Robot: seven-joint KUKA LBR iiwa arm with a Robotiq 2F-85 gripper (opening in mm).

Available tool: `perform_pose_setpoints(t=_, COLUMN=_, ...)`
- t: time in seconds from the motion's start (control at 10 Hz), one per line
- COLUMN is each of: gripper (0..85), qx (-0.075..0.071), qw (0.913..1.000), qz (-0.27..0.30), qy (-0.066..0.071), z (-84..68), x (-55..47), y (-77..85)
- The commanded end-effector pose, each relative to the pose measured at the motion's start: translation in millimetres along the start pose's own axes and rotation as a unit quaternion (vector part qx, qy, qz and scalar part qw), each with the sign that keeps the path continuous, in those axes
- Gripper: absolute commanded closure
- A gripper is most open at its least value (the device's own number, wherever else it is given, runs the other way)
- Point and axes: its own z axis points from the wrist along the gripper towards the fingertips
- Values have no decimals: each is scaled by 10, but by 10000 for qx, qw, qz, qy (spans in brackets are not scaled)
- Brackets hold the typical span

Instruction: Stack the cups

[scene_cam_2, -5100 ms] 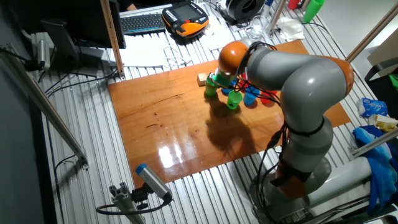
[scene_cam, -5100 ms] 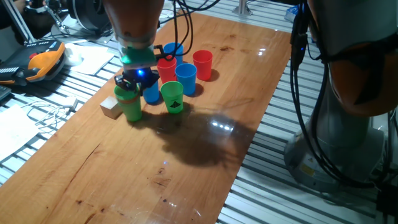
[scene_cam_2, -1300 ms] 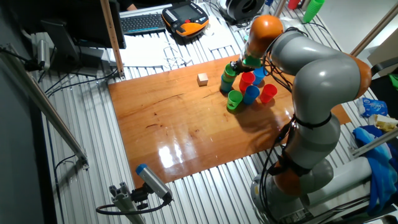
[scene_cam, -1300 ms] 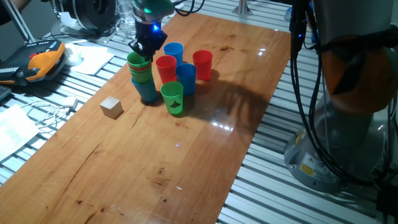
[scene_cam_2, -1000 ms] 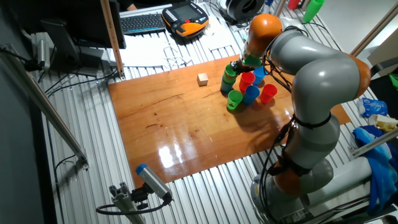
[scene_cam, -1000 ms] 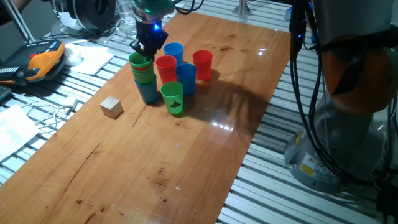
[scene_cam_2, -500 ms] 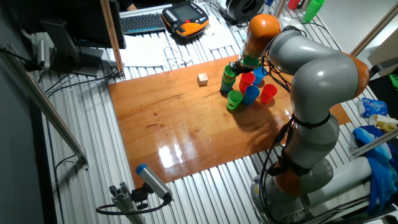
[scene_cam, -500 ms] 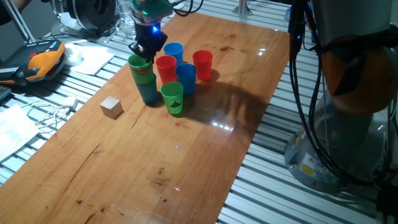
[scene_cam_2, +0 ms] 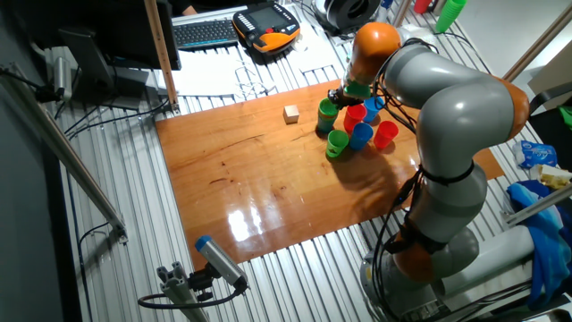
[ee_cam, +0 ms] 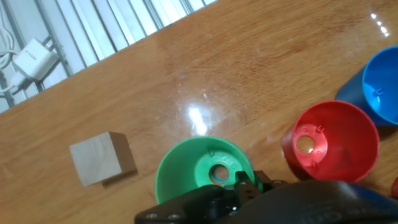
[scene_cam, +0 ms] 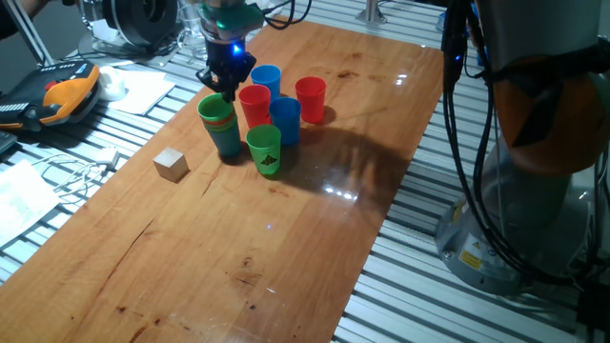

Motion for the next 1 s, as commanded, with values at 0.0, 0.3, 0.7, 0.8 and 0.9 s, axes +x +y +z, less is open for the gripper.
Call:
perform_pose_setpoints(t=0.0, gripper=680, qx=52, qw=10000, qz=-49, qy=-46, z=14, x=12, y=-4)
perform_pose_setpoints(t=0.3, gripper=680, qx=-113, qw=9987, qz=-109, qy=480, z=-250, x=-71, y=-110)
perform_pose_setpoints(t=0.7, gripper=680, qx=-94, qw=9972, qz=72, qy=732, z=-539, x=165, y=103)
perform_pose_setpoints(t=0.8, gripper=680, qx=-26, qw=9974, qz=255, qy=672, z=-552, x=327, y=247)
perform_pose_setpoints(t=0.9, gripper=510, qx=30, qw=9977, qz=331, qy=586, z=-537, x=475, y=362)
